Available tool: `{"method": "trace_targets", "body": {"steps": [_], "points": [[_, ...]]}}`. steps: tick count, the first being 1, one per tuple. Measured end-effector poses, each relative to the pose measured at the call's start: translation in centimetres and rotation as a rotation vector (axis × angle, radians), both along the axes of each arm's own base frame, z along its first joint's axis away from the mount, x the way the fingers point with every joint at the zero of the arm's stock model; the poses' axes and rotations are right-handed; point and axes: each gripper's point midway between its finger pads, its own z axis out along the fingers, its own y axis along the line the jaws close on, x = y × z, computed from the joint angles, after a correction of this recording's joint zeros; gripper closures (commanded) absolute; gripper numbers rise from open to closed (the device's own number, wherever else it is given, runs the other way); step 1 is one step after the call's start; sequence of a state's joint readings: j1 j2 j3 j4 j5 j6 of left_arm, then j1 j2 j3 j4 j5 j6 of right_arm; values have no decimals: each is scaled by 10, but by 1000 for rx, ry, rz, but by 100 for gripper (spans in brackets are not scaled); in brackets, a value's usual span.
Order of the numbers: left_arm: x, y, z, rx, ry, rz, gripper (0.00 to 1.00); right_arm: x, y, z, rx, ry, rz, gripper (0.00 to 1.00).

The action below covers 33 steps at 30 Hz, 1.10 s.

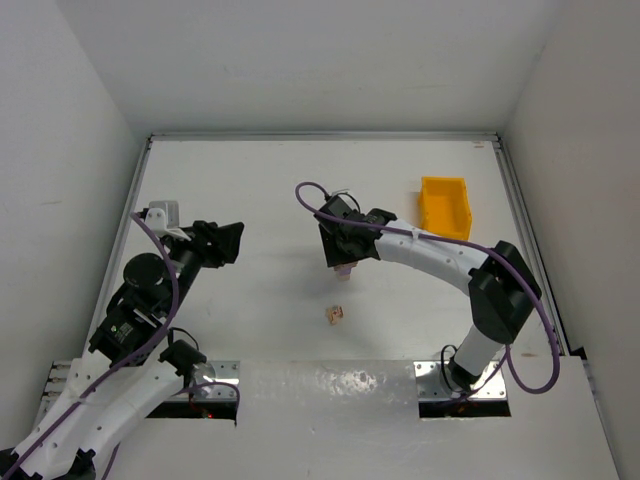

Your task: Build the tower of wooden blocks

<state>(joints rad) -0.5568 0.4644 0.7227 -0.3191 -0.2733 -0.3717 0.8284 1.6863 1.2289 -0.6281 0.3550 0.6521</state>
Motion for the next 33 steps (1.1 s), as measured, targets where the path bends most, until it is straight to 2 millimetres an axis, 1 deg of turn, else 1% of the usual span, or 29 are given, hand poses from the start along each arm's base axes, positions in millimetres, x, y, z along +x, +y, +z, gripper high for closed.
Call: {"method": "trace_targets", "body": {"steps": [4, 10, 19, 33], "points": [[0, 0, 0, 0, 0, 0, 37, -2, -2, -3, -5, 8, 0, 42], [0, 0, 0, 0, 0, 0, 37, -2, 1, -3, 7, 8, 3, 42], [0, 0, 0, 0, 0, 0, 37, -1, 2, -3, 14, 6, 5, 37], [0, 0, 0, 0, 0, 0, 37, -1, 2, -2, 14, 5, 4, 34]]}}
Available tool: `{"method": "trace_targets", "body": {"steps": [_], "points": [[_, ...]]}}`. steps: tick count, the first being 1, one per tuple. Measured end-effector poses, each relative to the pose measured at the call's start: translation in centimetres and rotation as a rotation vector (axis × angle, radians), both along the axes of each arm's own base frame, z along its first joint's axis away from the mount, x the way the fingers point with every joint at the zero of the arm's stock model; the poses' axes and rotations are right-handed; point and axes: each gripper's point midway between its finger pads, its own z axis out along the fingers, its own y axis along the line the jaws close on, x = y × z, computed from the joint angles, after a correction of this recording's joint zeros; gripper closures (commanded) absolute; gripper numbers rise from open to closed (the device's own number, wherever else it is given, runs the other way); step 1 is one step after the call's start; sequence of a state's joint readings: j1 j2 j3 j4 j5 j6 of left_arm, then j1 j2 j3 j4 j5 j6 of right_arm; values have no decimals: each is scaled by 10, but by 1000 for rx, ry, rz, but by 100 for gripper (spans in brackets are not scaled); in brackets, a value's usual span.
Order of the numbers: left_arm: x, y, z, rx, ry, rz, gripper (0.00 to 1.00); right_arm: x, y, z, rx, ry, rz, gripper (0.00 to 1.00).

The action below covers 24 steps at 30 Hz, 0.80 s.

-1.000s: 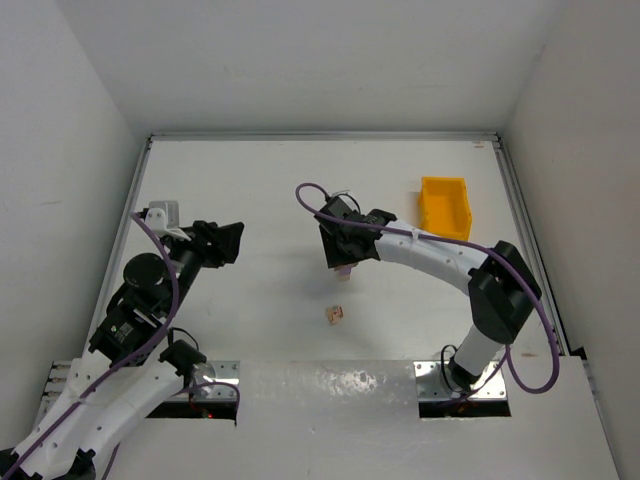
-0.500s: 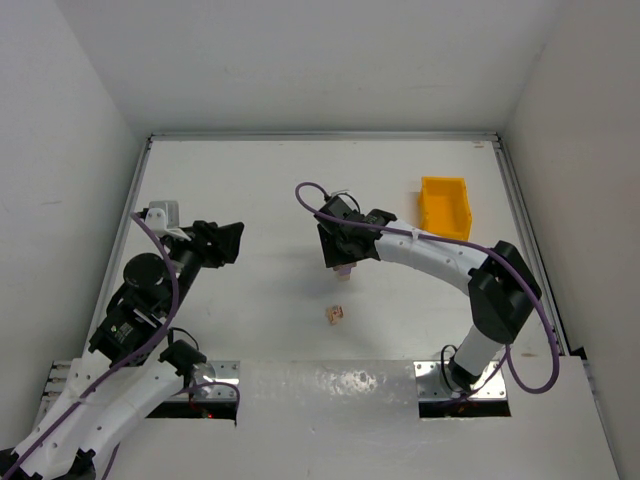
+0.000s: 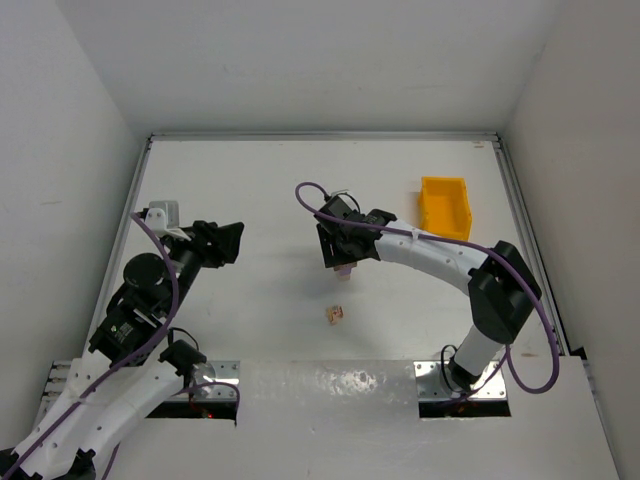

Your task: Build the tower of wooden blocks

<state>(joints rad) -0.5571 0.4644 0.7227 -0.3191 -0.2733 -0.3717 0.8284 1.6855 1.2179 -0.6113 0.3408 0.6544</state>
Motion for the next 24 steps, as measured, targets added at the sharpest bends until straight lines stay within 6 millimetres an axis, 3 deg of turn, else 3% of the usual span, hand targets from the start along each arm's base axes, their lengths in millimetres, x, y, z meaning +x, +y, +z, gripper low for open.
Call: {"method": "trace_targets", "body": {"steps": [16, 20, 24], "points": [[0, 1, 0, 0, 0, 4, 37, 3, 2, 7, 17, -24, 1, 28], [1, 3, 0, 2, 0, 19, 37, 8, 4, 29, 54, -86, 14, 27], [3, 5, -2, 6, 6, 34, 37, 10, 2, 67, 124, -180, 32, 30]]}}
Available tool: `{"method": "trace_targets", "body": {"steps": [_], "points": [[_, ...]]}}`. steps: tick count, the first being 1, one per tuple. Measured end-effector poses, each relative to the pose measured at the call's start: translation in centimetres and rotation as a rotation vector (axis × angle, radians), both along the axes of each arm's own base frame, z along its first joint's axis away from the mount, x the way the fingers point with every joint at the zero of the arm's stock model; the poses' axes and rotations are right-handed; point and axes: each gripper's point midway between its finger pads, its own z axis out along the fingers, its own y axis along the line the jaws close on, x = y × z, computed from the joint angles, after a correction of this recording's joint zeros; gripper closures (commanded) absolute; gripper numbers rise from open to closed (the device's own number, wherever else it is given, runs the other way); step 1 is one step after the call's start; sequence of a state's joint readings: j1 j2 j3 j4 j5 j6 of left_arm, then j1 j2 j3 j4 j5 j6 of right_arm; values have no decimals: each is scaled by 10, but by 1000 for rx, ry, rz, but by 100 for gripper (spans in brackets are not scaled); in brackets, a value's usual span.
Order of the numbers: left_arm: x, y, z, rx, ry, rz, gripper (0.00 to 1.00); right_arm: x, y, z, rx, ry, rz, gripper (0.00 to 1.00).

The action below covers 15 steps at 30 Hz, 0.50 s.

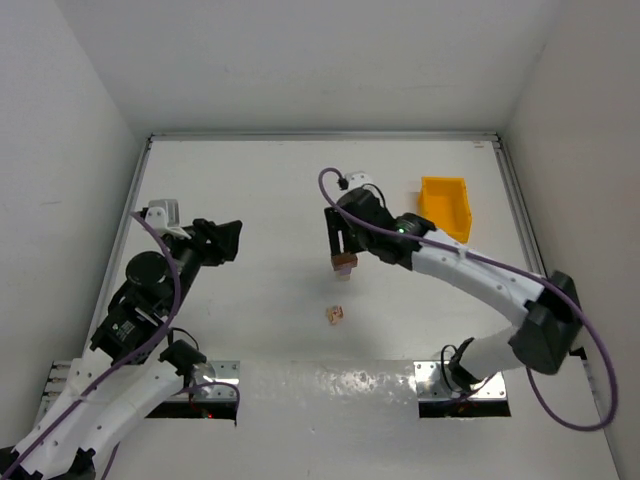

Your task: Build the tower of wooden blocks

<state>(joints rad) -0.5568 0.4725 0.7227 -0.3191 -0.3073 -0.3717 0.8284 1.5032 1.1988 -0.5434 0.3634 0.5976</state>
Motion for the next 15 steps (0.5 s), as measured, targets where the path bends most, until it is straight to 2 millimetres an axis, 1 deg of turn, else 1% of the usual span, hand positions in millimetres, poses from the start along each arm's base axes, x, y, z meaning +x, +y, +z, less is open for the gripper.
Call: {"method": "trace_targets", "body": {"steps": [1, 2, 3, 4, 6, 8, 9, 11, 12, 13, 14, 15], "points": [[1, 1, -1, 2, 3, 5, 37, -2, -3, 10, 26, -33, 6, 38], [2, 1, -2, 4, 7, 7, 38, -5, -6, 15, 39, -47, 12, 49], [3, 1, -4, 7, 13, 12, 38, -12, -12, 22, 66, -83, 33, 68], [5, 1, -6, 9, 19, 14, 38, -19, -17, 25, 101, -114, 54, 77], [8, 1, -11, 15, 38, 21, 38, -39, -26, 18, 164, -142, 98, 91], [12, -1, -17, 13, 64, 25, 39, -61, -38, -6, 199, -140, 143, 98], [14, -3, -21, 10, 80, 26, 41, -74, -42, -25, 214, -125, 174, 100], [17, -6, -28, -1, 107, 22, 62, -98, -54, -63, 201, -67, 215, 100], [18, -10, -33, -14, 122, 17, 80, -108, -57, -80, 208, -45, 240, 100], [19, -13, -38, -31, 138, 12, 100, -116, -62, -94, 204, -24, 254, 100], [19, -16, -44, -47, 156, 5, 100, -124, -65, -107, 207, -9, 269, 98], [20, -19, -49, -51, 168, -5, 100, -130, -68, -117, 212, 4, 283, 94]]}}
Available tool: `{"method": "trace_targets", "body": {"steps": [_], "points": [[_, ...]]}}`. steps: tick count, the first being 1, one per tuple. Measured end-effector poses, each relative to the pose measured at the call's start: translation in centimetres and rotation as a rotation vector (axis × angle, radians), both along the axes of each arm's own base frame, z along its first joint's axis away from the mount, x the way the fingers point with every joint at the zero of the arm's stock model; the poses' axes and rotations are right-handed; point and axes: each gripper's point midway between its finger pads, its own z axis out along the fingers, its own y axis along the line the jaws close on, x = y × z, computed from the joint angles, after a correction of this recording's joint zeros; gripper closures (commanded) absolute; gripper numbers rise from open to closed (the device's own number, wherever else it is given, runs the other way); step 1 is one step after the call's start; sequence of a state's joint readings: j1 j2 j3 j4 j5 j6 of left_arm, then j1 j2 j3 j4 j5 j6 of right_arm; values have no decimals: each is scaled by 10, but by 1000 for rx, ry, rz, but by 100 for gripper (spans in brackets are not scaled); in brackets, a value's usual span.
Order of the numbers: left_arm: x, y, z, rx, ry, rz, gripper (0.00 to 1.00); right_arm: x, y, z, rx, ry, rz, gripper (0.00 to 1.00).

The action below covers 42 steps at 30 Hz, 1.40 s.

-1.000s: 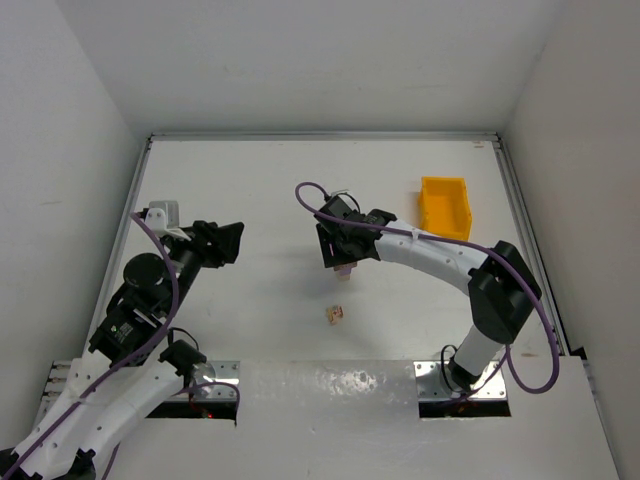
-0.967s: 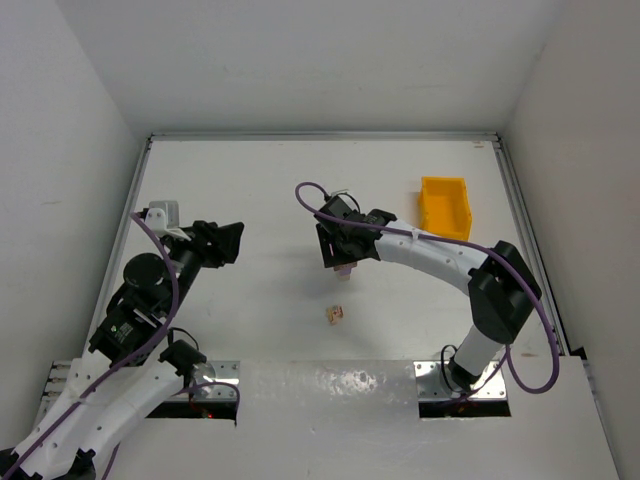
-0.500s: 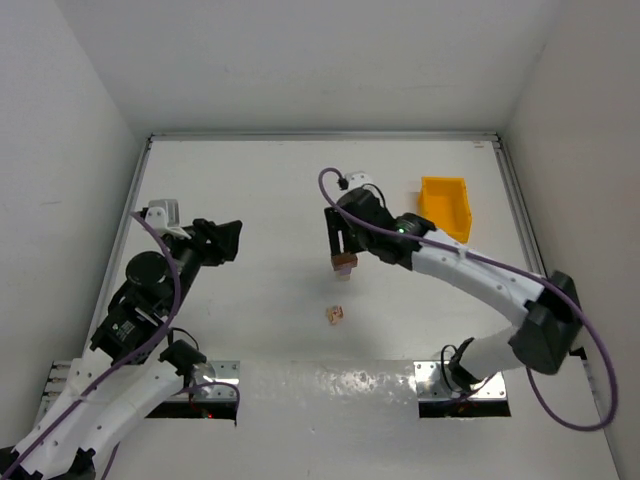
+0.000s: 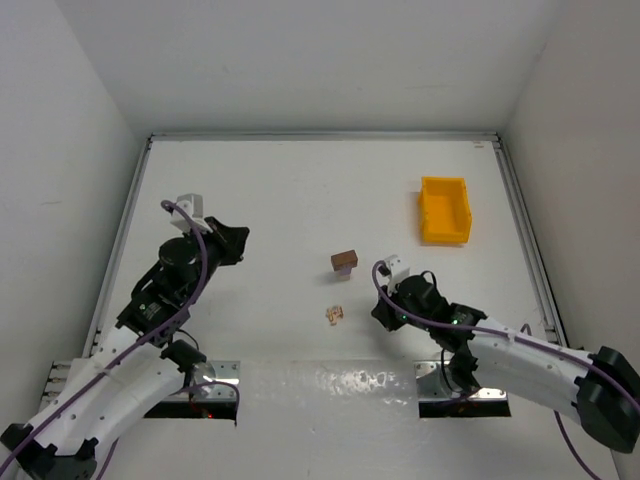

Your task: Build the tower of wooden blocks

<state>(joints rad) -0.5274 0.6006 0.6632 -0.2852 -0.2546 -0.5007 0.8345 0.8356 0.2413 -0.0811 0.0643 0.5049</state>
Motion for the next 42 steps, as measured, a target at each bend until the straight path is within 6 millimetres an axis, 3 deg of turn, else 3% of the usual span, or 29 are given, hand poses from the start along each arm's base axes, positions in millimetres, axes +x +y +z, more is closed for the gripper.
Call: {"method": "trace_targets", "body": {"steps": [3, 4, 6, 10, 14, 19, 29, 36, 42], "points": [[5, -11, -22, -49, 35, -19, 100, -12, 2, -19, 32, 17, 49, 57], [6, -15, -31, -59, 51, -23, 100, -13, 5, -21, 49, 19, 57, 50], [11, -22, -48, -71, 95, -30, 100, -14, 10, -26, 70, 15, 79, 38], [20, -39, -75, -62, 168, -39, 100, -14, 21, -33, 93, 27, 114, 31], [12, -53, -94, -58, 185, -65, 100, -7, 38, -30, 145, 32, 122, 30], [15, -56, -97, -63, 170, -56, 97, 1, 53, -29, 169, 35, 118, 32], [11, -55, -114, -38, 180, -69, 95, -2, 80, -35, 8, -56, 157, 37], [8, -50, -92, -60, 102, -74, 93, 25, 82, -41, -94, -112, 15, 49], [5, -48, -81, -73, 67, -80, 91, 32, 81, -41, -106, -124, -45, 48]]}}
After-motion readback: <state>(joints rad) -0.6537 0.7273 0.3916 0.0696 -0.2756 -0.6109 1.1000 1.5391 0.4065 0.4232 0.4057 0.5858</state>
